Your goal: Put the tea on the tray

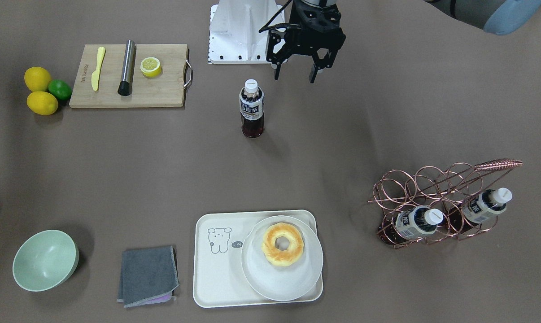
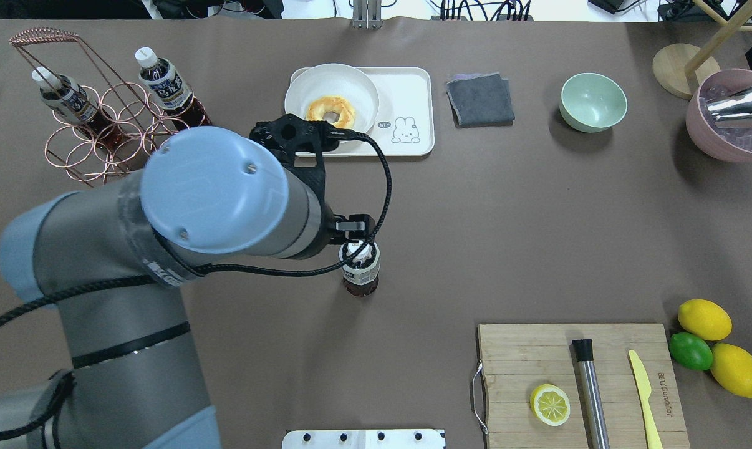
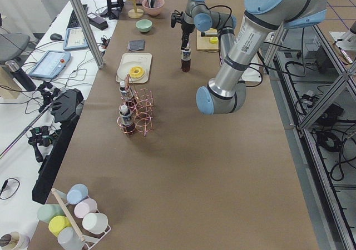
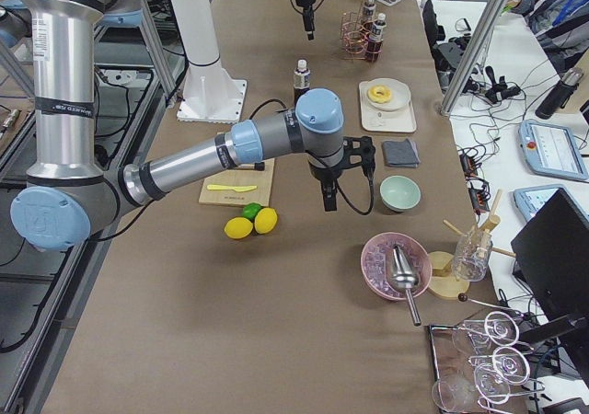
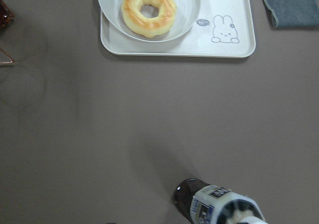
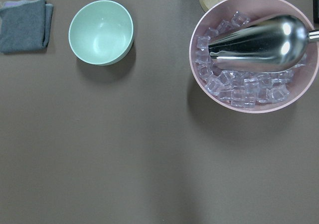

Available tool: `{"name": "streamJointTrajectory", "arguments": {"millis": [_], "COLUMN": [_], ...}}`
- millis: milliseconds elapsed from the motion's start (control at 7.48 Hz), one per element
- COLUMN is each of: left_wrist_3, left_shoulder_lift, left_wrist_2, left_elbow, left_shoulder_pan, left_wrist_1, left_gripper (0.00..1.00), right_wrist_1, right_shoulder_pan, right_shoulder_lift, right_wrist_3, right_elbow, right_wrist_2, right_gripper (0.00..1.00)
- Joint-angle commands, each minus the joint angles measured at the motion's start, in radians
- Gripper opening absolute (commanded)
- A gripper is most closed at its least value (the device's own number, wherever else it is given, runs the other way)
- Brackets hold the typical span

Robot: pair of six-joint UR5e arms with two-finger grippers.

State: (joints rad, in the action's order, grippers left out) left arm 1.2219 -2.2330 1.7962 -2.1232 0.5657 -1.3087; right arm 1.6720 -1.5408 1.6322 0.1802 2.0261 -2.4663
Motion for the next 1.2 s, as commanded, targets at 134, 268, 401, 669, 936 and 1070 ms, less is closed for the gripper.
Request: {"name": "streamJointTrajectory", "arguments": {"millis": [134,268,401,669,936,1070], "left_wrist_3": [-0.193,-0.262,-0.339,-0.474,-0.638,-0.636], "left_shoulder_lift": [0.183,0.255,0.336,0.461,0.544,0.561], "left_wrist_2": [0.173,0.239,0.267,0.298,0.31,0.369], "left_elbow": [-0.067,-0.098,-0.133,-0.155,-0.146,-0.138], "left_shoulder_pan": [0.243,0.328,0.37,0.451,0.568,0.58], "left_wrist_1": [-0.018,-0.018,-0.018,-0.021,-0.02,-0.017], "left_gripper": [0.96,0.96,0.96,0.96,0.96,0.97], "right_wrist_1": [0.0,-0.001,-0.001,-0.001,0.002,0.011], "right_shoulder_pan": [0.071,0.105,0.152,0.291,0.49,0.619], "right_shoulder_lift": [-0.063,-0.104,-0.123,-0.213,-0.383,-0.475], "right_wrist_3": [0.091,0.189,0.288,0.48,0.712,0.802], "right_elbow": [0.0,0.011,0.049,0.107,0.106,0.085], "right_wrist_2": [0.007,0.009,0.013,0.027,0.135,0.25], "right_gripper": [1.0,1.0,1.0,1.0,1.0,1.0]}}
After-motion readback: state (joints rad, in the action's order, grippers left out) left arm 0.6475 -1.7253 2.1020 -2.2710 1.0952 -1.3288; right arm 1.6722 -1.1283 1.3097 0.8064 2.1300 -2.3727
